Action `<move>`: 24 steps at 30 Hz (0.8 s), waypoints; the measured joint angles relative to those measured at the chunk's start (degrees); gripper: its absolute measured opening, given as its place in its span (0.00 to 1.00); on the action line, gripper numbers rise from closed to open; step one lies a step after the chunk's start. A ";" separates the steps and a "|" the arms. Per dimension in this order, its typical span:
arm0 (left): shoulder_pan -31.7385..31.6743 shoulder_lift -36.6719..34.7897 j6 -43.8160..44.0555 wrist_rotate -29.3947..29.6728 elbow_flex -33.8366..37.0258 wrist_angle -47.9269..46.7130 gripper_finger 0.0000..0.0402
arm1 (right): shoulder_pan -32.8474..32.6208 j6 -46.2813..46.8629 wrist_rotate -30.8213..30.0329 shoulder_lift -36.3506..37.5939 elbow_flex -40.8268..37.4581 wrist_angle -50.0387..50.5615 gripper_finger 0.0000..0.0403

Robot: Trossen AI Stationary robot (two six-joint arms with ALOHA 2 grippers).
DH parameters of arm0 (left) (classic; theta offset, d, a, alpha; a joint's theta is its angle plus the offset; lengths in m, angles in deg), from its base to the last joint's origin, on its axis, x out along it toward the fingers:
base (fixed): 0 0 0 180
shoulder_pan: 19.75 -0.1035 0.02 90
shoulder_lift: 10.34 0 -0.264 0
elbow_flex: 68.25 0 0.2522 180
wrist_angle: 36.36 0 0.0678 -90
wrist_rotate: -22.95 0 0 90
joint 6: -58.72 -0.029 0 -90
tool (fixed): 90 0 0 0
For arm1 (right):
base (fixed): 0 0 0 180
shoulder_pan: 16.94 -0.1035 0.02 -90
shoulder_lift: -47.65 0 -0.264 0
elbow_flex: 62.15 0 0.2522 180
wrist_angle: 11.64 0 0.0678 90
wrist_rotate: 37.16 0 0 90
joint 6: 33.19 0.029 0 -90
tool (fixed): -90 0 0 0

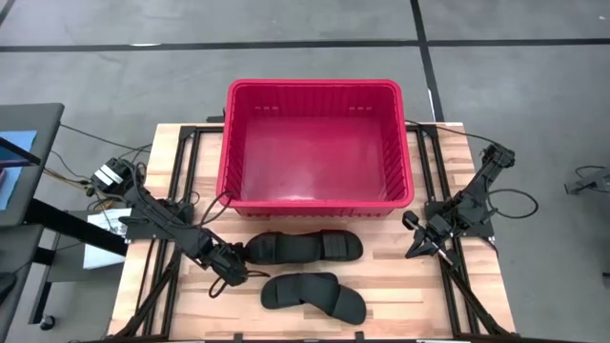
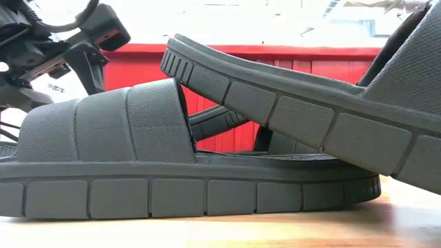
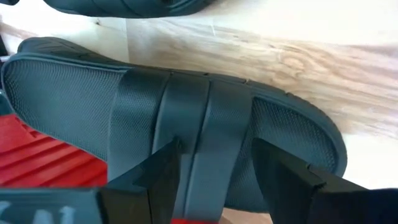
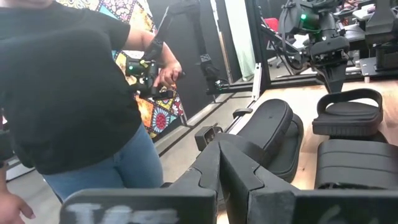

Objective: Pick and place slides into bin
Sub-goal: Put the slide into the organizer bin

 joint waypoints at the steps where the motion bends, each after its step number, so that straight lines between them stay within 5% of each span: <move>1: -0.06 0.00 -0.23 0.35 0.00 0.03 0.47 | -0.01 0.01 0.00 0.00 0.01 0.01 0.00; 24: -0.15 0.17 3.90 6.12 0.13 -0.52 0.47 | -0.01 0.02 -0.01 0.01 0.00 0.00 0.00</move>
